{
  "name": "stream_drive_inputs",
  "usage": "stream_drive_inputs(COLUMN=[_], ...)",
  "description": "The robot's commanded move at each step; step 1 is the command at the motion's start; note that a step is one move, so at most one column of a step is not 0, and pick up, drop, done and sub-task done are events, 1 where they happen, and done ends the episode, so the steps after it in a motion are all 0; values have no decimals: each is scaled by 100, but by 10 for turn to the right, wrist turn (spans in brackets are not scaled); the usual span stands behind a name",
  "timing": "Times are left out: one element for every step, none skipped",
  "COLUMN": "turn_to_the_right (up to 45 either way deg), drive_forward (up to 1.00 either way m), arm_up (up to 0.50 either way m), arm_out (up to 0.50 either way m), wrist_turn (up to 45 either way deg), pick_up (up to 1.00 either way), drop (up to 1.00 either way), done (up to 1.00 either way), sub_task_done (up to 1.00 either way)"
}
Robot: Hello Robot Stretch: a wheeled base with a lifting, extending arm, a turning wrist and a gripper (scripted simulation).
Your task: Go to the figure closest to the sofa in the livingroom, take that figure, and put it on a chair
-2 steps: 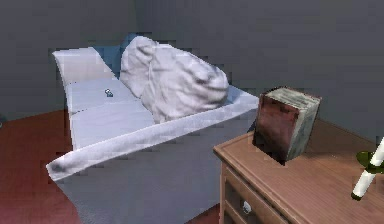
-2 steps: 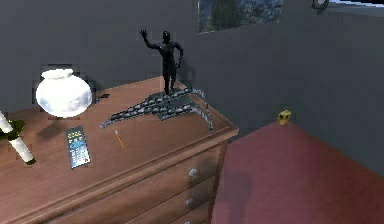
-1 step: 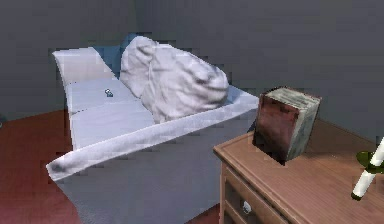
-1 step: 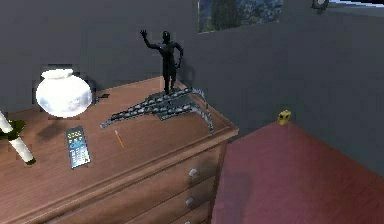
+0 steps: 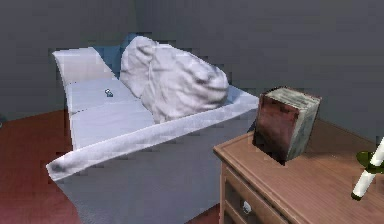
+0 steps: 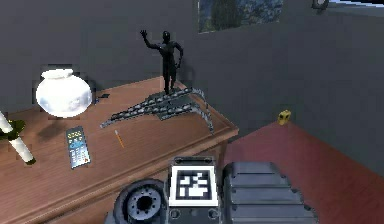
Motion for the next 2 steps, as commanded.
stream_drive_inputs(turn_to_the_right=[0,0], drive_forward=[0,0], arm_up=[0,0], arm_out=[40,0], wrist_turn=[0,450], pick_up=[0,0], drop=[0,0], done=[0,0], sub_task_done=[0,0])
